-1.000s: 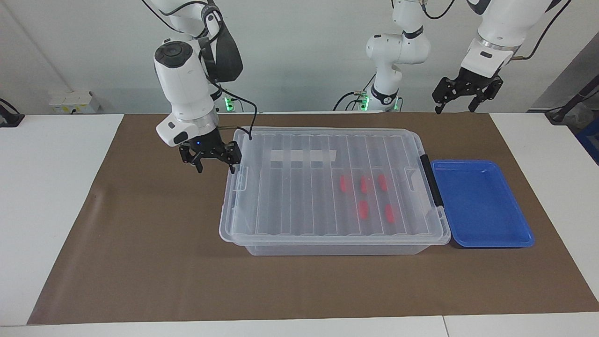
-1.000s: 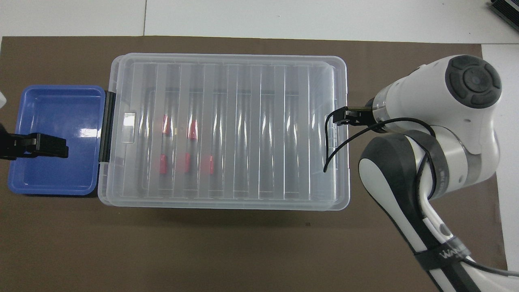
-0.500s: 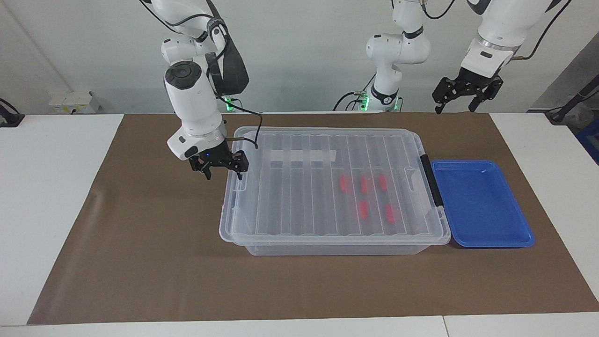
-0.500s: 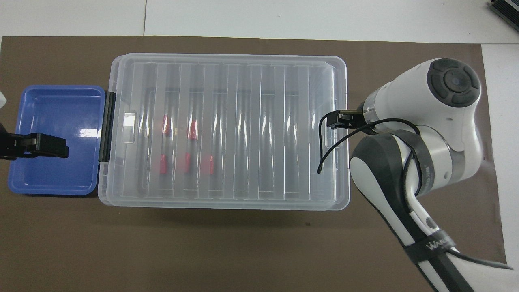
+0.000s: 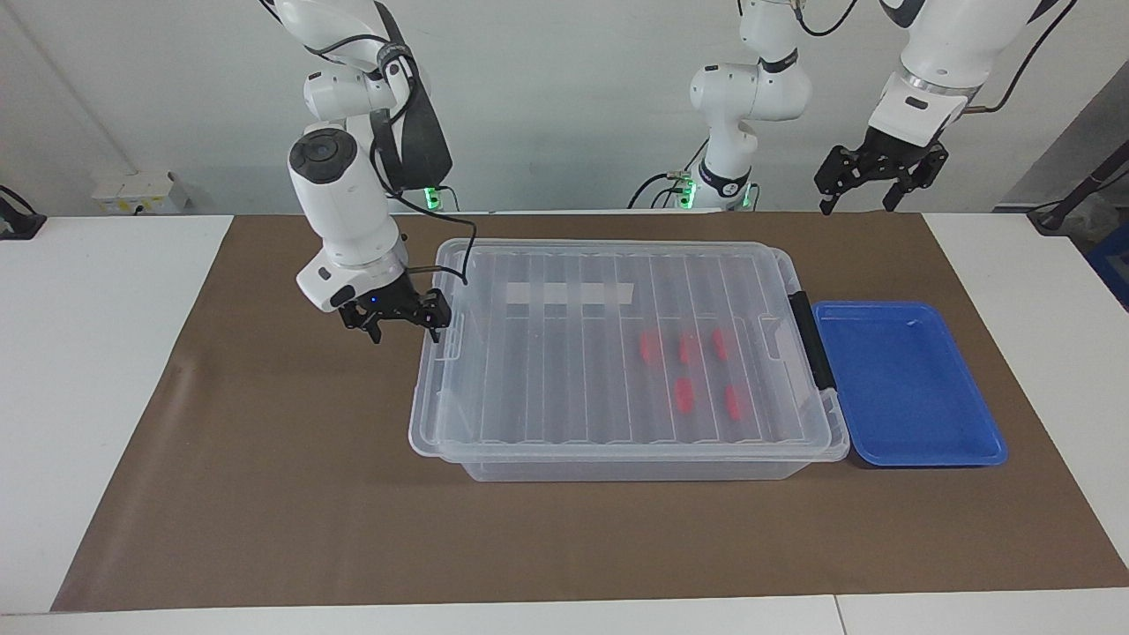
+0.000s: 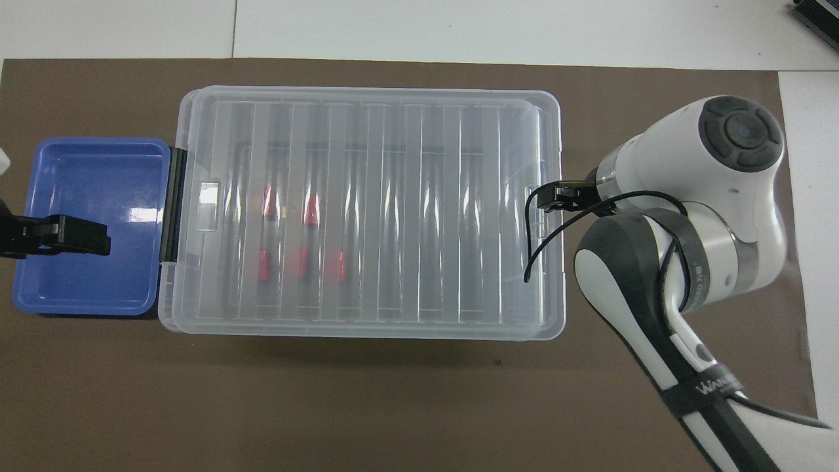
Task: Place red block in blue tray from box
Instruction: 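Reach the right gripper to the clear lid's edge and grip it, then slide the clear lid toward the right gripper while the left gripper approaches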
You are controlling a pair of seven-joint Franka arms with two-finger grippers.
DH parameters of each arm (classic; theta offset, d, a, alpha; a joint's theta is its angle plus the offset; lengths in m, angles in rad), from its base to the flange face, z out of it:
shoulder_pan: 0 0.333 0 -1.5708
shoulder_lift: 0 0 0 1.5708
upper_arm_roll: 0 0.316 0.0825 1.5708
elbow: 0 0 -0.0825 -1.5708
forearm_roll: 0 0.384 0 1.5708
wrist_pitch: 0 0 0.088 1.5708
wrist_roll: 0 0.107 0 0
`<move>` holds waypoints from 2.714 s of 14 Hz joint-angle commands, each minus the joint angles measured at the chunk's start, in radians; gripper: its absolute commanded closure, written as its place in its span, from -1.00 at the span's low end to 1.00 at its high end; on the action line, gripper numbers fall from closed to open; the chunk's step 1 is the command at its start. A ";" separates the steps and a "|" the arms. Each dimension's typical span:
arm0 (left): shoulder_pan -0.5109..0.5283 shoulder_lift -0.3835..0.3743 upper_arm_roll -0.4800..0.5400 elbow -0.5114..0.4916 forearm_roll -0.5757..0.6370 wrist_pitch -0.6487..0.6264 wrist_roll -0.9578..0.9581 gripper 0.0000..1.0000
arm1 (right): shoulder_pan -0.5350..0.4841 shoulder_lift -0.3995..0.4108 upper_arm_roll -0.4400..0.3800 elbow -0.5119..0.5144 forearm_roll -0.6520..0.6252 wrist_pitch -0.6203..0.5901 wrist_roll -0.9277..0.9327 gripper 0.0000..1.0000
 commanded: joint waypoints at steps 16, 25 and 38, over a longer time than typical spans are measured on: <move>-0.026 -0.022 -0.044 -0.020 0.003 0.043 -0.118 -1.00 | -0.155 -0.023 0.005 -0.015 0.010 -0.072 -0.330 -0.95; -0.049 -0.021 -0.048 -0.067 -0.040 0.199 -0.251 -1.00 | -0.125 -0.063 0.005 -0.031 0.014 -0.155 -0.275 -0.95; -0.055 0.044 -0.050 -0.084 -0.029 0.297 -0.262 -1.00 | -0.216 -0.091 0.002 -0.097 -0.007 -0.130 -0.491 -0.95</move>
